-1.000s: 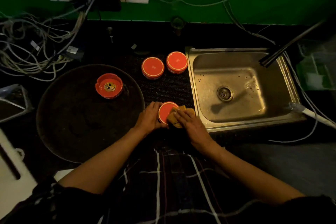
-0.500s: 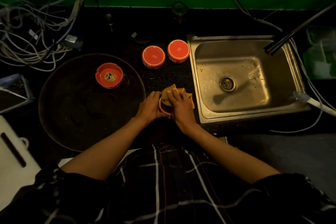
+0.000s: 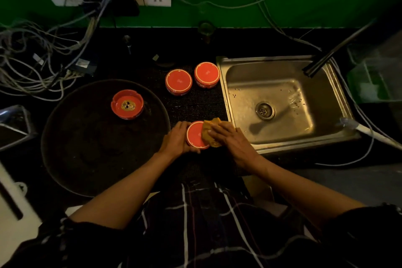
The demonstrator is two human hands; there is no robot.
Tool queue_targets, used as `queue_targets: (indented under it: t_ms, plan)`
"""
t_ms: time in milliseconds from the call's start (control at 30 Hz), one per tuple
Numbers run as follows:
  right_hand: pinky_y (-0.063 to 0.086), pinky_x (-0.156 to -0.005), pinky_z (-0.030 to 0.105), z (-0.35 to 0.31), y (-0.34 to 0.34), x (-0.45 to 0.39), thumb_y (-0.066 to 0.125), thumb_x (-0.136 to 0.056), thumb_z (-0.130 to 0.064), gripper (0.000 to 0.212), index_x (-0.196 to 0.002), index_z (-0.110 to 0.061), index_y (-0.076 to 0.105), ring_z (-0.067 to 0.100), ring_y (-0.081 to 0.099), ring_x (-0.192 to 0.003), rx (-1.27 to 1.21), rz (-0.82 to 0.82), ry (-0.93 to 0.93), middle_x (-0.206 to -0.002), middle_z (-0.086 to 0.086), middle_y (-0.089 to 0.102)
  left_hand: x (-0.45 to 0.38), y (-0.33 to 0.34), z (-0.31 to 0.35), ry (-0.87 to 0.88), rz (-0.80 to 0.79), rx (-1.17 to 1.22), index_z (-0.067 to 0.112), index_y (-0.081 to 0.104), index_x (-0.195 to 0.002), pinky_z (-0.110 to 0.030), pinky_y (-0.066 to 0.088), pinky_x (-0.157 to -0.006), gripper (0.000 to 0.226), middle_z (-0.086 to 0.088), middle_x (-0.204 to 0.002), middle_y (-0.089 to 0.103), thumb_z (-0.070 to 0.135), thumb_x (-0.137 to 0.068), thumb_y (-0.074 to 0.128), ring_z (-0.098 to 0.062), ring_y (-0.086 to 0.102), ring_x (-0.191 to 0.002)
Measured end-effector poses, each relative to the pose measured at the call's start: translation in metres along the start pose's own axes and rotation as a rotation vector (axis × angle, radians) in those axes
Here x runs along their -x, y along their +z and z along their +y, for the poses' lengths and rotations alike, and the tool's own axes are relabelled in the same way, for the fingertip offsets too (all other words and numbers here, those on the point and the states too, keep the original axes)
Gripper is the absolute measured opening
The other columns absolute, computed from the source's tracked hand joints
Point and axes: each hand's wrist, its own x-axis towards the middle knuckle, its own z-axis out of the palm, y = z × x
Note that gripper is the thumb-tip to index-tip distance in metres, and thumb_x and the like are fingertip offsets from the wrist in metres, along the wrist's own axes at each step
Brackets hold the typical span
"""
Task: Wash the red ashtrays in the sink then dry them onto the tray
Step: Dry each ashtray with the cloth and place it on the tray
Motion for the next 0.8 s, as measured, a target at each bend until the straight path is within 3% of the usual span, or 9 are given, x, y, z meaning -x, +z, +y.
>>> queue_targets:
  t_ms: [67,167,267,367,467,633,733,800]
  plan:
    - [0.036,-0.107,0.044,0.000,-0.009,-0.008,0.064,-0.080,-0.009,0.081,-0.154,-0.026,0.034,0.026,0.027,-0.147,-0.031,0.033,0.118,-0.163,0.002,0.026,0.000,0.001,0.001,-0.006,-0.003,0.005,0.020,0.046,-0.135,-0.044,0.051,-0.089,0.107,0.000,-0.129,0.051,0.063,-0.047,0.090,-0.020,0.053,-0.117]
    - [0.033,-0.114,0.044,-0.020,-0.006,-0.023,0.057,-0.083,-0.008,0.073,-0.152,-0.018,0.037,0.031,0.036,-0.143,-0.128,0.121,0.165,-0.158,0.012,0.034,0.000,0.001,0.000,-0.009,0.003,0.004,0.022,0.047,-0.133,-0.044,0.052,-0.088,0.104,0.001,-0.127,0.052,0.062,-0.047,0.090,-0.020,0.054,-0.116]
    - [0.031,-0.114,0.053,-0.050,0.007,-0.039,0.041,-0.088,-0.025,0.063,-0.151,-0.020,0.038,0.032,0.031,-0.145,-0.207,0.151,0.253,-0.157,0.012,0.035,0.000,0.002,-0.001,-0.010,0.015,0.016,0.022,0.049,-0.130,-0.043,0.052,-0.085,0.095,0.001,-0.123,0.053,0.058,-0.052,0.090,-0.021,0.057,-0.111]
    - [0.028,-0.111,0.064,-0.076,0.019,-0.045,0.038,-0.091,-0.050,0.064,-0.152,-0.033,0.030,0.027,0.014,-0.151,-0.253,0.142,0.394,-0.163,0.002,0.021,0.001,0.003,0.000,-0.026,0.016,-0.019,0.022,0.048,-0.132,-0.046,0.052,-0.084,0.079,-0.003,-0.125,0.053,0.052,-0.067,0.079,-0.028,0.059,-0.111]
    - [0.022,-0.111,0.064,-0.076,0.027,-0.040,0.031,-0.095,-0.065,0.064,-0.154,-0.040,0.024,0.023,0.004,-0.153,-0.272,0.157,0.407,-0.165,-0.006,0.011,0.001,0.001,0.001,-0.018,0.003,-0.038,0.021,0.046,-0.135,-0.047,0.052,-0.084,0.079,-0.004,-0.128,0.052,0.053,-0.069,0.074,-0.028,0.058,-0.113]
    - [0.027,-0.116,0.057,-0.058,0.036,-0.024,0.052,-0.101,-0.029,0.050,-0.150,-0.028,0.041,0.032,0.014,-0.151,-0.240,0.174,0.187,-0.164,0.000,0.021,0.001,0.001,-0.002,-0.012,-0.004,-0.009,0.021,0.048,-0.134,-0.046,0.052,-0.084,0.098,0.000,-0.128,0.052,0.059,-0.053,0.088,-0.022,0.056,-0.115]
    - [0.024,-0.119,0.053,-0.039,0.040,0.002,0.063,-0.089,-0.005,0.079,-0.154,-0.034,0.029,0.030,0.005,-0.153,-0.173,0.103,0.051,-0.166,-0.001,0.012,0.001,0.001,-0.001,-0.010,-0.010,-0.018,0.019,0.046,-0.135,-0.045,0.052,-0.085,0.101,-0.001,-0.130,0.051,0.059,-0.053,0.089,-0.021,0.054,-0.117]
    - [0.027,-0.118,0.050,-0.023,0.033,0.006,0.065,-0.089,-0.006,0.079,-0.154,-0.035,0.030,0.028,0.009,-0.153,-0.190,0.122,0.036,-0.166,0.000,0.014,0.000,0.001,0.000,-0.005,-0.015,-0.021,0.019,0.045,-0.136,-0.044,0.052,-0.086,0.105,-0.001,-0.130,0.051,0.061,-0.051,0.089,-0.021,0.053,-0.118]
